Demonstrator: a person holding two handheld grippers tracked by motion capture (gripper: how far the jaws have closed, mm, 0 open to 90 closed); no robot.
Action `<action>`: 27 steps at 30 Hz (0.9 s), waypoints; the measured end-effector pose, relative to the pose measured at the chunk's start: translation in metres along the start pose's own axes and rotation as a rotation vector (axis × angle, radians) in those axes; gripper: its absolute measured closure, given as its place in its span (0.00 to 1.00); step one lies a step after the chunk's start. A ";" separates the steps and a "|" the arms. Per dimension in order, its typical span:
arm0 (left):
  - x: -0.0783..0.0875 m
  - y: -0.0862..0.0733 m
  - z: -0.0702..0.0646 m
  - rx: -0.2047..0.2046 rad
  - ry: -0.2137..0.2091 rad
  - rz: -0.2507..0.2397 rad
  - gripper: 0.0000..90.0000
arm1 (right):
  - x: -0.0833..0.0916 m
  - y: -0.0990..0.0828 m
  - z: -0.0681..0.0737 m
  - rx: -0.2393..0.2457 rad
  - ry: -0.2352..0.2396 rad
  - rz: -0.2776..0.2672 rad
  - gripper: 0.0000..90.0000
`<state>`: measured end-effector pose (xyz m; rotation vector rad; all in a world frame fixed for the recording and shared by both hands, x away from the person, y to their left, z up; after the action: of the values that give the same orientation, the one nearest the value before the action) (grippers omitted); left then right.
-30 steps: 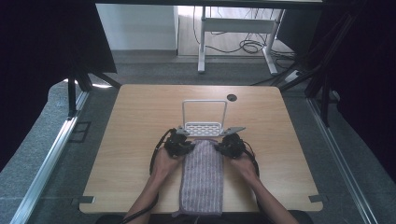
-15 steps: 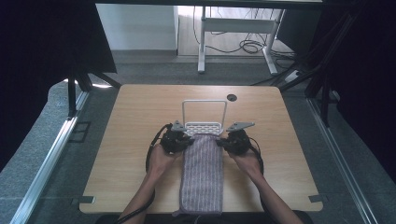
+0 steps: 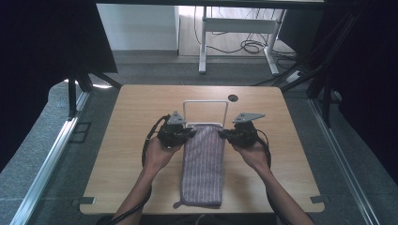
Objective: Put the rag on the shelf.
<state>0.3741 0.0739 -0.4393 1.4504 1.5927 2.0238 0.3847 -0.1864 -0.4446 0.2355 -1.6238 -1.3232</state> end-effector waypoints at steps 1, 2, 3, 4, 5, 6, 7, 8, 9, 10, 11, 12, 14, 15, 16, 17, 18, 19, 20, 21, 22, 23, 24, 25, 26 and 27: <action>0.002 0.003 0.000 -0.001 0.001 -0.007 0.88 | 0.002 0.003 0.000 0.003 0.001 -0.004 0.93; 0.004 0.006 0.000 -0.003 0.000 -0.011 0.88 | 0.004 0.007 0.000 0.005 0.000 -0.008 0.93; 0.006 0.009 0.001 -0.007 0.003 -0.017 0.88 | 0.006 0.010 0.000 0.007 0.001 -0.015 0.93; 0.009 0.012 0.001 -0.013 0.003 -0.018 0.88 | 0.008 0.013 0.000 0.009 0.003 -0.022 0.93; 0.011 0.015 0.001 -0.016 0.005 -0.025 0.88 | 0.012 0.020 0.000 0.018 0.001 -0.032 0.93; 0.013 0.018 0.002 -0.020 0.008 -0.031 0.88 | 0.012 0.020 0.000 0.018 0.001 -0.032 0.93; 0.015 0.021 0.002 -0.022 0.009 -0.039 0.88 | 0.014 0.023 0.000 0.020 0.002 -0.035 0.93; 0.018 0.025 0.003 -0.025 0.012 -0.047 0.88 | 0.016 0.026 -0.001 0.023 0.003 -0.042 0.93; 0.019 0.027 0.004 -0.026 0.012 -0.051 0.88 | 0.018 0.031 -0.001 0.025 0.003 -0.049 0.93; 0.021 0.030 0.004 -0.024 0.012 -0.060 0.88 | 0.020 0.033 -0.001 0.027 0.002 -0.052 0.93; 0.023 0.033 0.005 -0.026 0.015 -0.067 0.88 | 0.022 0.037 -0.001 0.030 0.002 -0.058 0.93; 0.025 0.035 0.005 -0.030 0.018 -0.072 0.88 | 0.024 0.040 -0.002 0.034 0.002 -0.063 0.93; 0.030 0.043 0.007 -0.035 0.020 -0.088 0.88 | 0.028 0.047 -0.002 0.035 0.002 -0.075 0.93; 0.031 0.045 0.007 -0.038 0.023 -0.091 0.88 | 0.030 0.052 -0.002 0.040 0.004 -0.078 0.93; 0.032 0.047 0.007 -0.044 0.027 -0.092 0.88 | 0.031 0.054 -0.002 0.044 0.003 -0.080 0.93; 0.034 0.050 0.007 -0.049 0.030 -0.095 0.88 | 0.032 0.056 -0.003 0.045 0.003 -0.082 0.93; 0.035 0.052 0.007 -0.052 0.033 -0.098 0.88 | 0.034 0.059 -0.003 0.047 0.003 -0.084 0.93; 0.037 0.055 0.008 -0.054 0.037 -0.101 0.88 | 0.035 0.062 -0.004 0.049 0.004 -0.087 0.93; 0.038 0.058 0.008 -0.061 0.042 -0.104 0.88 | 0.036 0.064 -0.005 0.050 0.005 -0.090 0.93; 0.039 0.060 0.008 -0.060 0.046 -0.107 0.88 | 0.037 0.067 -0.006 0.053 0.002 -0.092 0.93; 0.040 0.063 0.009 -0.064 0.048 -0.110 0.88 | 0.038 0.070 -0.007 0.051 0.002 -0.096 0.93; 0.041 0.066 0.009 -0.064 0.050 -0.113 0.88 | 0.040 0.073 -0.008 0.051 0.001 -0.100 0.93; 0.041 0.069 0.010 -0.071 0.053 -0.115 0.88 | 0.041 0.076 -0.009 0.050 -0.002 -0.105 0.93; 0.042 0.071 0.010 -0.074 0.060 -0.117 0.88 | 0.043 0.078 -0.010 0.048 -0.005 -0.110 0.93; 0.043 0.074 0.011 -0.077 0.063 -0.120 0.88 | 0.045 0.081 -0.012 0.047 -0.006 -0.114 0.93; 0.043 0.077 0.012 -0.078 0.067 -0.124 0.88 | 0.046 0.084 -0.013 0.048 -0.009 -0.118 0.93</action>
<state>0.3920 0.0783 -0.3522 1.2379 1.5687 2.0594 0.4063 -0.1926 -0.3506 0.3600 -1.6726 -1.3766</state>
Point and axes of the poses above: each handheld gripper's, and its own axes: x roughly backward along the jaws, y roughly out of its top, z roughly to its left, the point moved 1 cm from there along -x, roughly forward along the jaws, and after that the axes turned 2 degrees about -z, right-handed, at the moved point
